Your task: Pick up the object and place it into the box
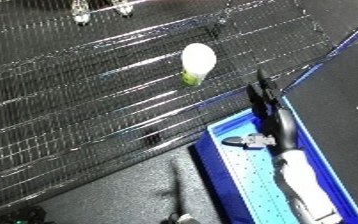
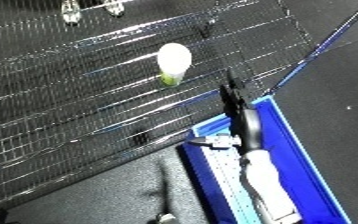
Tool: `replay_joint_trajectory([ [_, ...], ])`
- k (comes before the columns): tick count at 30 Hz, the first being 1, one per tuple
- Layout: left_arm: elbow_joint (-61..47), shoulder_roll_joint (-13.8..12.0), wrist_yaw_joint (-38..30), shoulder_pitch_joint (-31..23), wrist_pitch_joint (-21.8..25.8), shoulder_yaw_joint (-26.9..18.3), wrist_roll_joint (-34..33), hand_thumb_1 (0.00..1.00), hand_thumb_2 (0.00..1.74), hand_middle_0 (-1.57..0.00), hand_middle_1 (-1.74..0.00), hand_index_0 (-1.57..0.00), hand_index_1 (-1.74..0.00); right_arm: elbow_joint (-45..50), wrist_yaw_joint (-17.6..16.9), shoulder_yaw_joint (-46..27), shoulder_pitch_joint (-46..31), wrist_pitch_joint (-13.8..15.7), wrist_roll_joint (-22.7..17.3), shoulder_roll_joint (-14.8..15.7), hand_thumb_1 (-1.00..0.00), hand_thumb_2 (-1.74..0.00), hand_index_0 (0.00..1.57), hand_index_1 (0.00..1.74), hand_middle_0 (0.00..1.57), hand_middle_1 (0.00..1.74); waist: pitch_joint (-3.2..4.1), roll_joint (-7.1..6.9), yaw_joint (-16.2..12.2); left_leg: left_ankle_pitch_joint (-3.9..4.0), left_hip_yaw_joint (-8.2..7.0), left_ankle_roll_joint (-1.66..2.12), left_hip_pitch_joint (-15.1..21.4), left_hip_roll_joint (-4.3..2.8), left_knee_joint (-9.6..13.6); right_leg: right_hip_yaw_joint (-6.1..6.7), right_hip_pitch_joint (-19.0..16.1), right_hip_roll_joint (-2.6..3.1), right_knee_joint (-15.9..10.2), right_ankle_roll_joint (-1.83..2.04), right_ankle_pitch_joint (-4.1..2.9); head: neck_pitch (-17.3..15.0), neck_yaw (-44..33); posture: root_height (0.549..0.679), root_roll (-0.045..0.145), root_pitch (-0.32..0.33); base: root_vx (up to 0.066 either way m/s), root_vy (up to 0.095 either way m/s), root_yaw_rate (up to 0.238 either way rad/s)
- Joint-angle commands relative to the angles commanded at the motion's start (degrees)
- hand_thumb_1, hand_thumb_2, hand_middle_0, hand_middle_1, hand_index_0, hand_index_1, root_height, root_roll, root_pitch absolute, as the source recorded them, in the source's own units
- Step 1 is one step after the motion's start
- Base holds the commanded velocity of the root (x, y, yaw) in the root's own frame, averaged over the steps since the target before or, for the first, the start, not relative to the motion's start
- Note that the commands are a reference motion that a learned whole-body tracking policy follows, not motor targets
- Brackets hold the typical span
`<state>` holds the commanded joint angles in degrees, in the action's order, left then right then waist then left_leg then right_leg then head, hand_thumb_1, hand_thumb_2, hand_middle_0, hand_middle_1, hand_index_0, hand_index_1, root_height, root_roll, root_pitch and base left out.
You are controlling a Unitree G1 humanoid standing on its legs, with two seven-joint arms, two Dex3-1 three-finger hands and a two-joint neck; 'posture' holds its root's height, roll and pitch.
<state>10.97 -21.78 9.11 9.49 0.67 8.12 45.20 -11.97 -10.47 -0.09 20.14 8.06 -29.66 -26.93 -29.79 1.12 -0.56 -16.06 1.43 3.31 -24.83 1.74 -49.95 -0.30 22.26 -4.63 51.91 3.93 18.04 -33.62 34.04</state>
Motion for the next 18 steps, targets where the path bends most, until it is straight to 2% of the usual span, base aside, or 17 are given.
replay_joint_trajectory([
  [5, 0.26, -0.06, -0.05, 1.01, -0.38, 0.18, -0.18, 1.00, 1.74, -1.57, -1.74, -1.57, -1.74, -1.80, 0.36, 0.00, 2.49, -1.52, 0.59, -0.88, 0.00, 0.00, 0.00, 0.00, 0.00, 0.00, 0.00, 0.23, 0.13, 0.53, 0.12, 0.03, -0.92, -0.11, -0.52, 0.02, 0.66, -0.09, 0.36, -0.34, 0.08, 1.42, 0.75, 0.626, 0.072, -0.117, -0.001, -0.012, 0.019],
  [10, 0.16, -0.42, -0.52, 2.01, -0.68, 0.51, -0.21, 1.00, 1.74, -1.57, -1.74, -1.57, -1.74, -3.60, -0.03, 0.71, 5.33, -2.53, 0.72, -1.47, 0.00, 0.00, 0.00, 0.00, 0.00, 0.00, 0.00, 0.53, 0.30, 0.75, 0.27, -0.06, -2.06, -0.06, -1.08, 0.13, 1.95, -0.02, 0.99, -0.68, 0.05, 4.44, 2.06, 0.624, 0.074, -0.106, -0.006, -0.010, 0.018],
  [13, 0.29, -0.96, -0.71, 2.86, -0.52, 0.81, -0.10, 1.00, 1.74, -1.57, -1.74, -1.57, -1.74, -5.47, -0.57, 1.55, 7.69, -2.79, 0.38, -1.96, 0.00, 0.00, 0.00, 0.00, 0.00, 0.00, 0.00, 0.73, 0.50, 0.50, 0.35, -0.23, -2.93, -0.02, -1.40, 0.17, 3.03, 0.02, 1.49, -0.83, 0.05, 7.42, 3.23, 0.623, 0.074, -0.096, -0.019, -0.017, 0.014],
  [17, 0.02, -1.93, -1.11, 4.54, -0.60, 1.30, 0.40, 1.00, 1.74, -1.57, -1.74, -1.57, -1.74, -8.96, -1.43, 2.60, 11.33, -1.66, -1.27, -3.29, 0.00, 0.00, 0.00, 0.00, 0.00, 0.00, 0.00, 1.13, 0.84, -0.12, 0.41, -0.58, -4.44, 0.17, -1.58, 0.20, 5.16, 0.12, 2.25, -0.96, 0.00, 12.43, 4.70, 0.621, 0.073, -0.072, -0.050, -0.018, 0.029],
  [18, 0.02, -1.93, -1.11, 4.54, -0.60, 1.30, 0.40, 1.00, 1.74, -1.57, -1.74, -1.57, -1.74, -8.96, -1.43, 2.60, 11.33, -1.66, -1.27, -3.29, 0.00, 0.00, 0.00, 0.00, 0.00, 0.00, 0.00, 1.13, 0.84, -0.12, 0.41, -0.58, -4.44, 0.17, -1.58, 0.20, 5.16, 0.12, 2.25, -0.96, 0.00, 12.43, 4.70, 0.621, 0.073, -0.072, -0.056, -0.019, 0.038],
])
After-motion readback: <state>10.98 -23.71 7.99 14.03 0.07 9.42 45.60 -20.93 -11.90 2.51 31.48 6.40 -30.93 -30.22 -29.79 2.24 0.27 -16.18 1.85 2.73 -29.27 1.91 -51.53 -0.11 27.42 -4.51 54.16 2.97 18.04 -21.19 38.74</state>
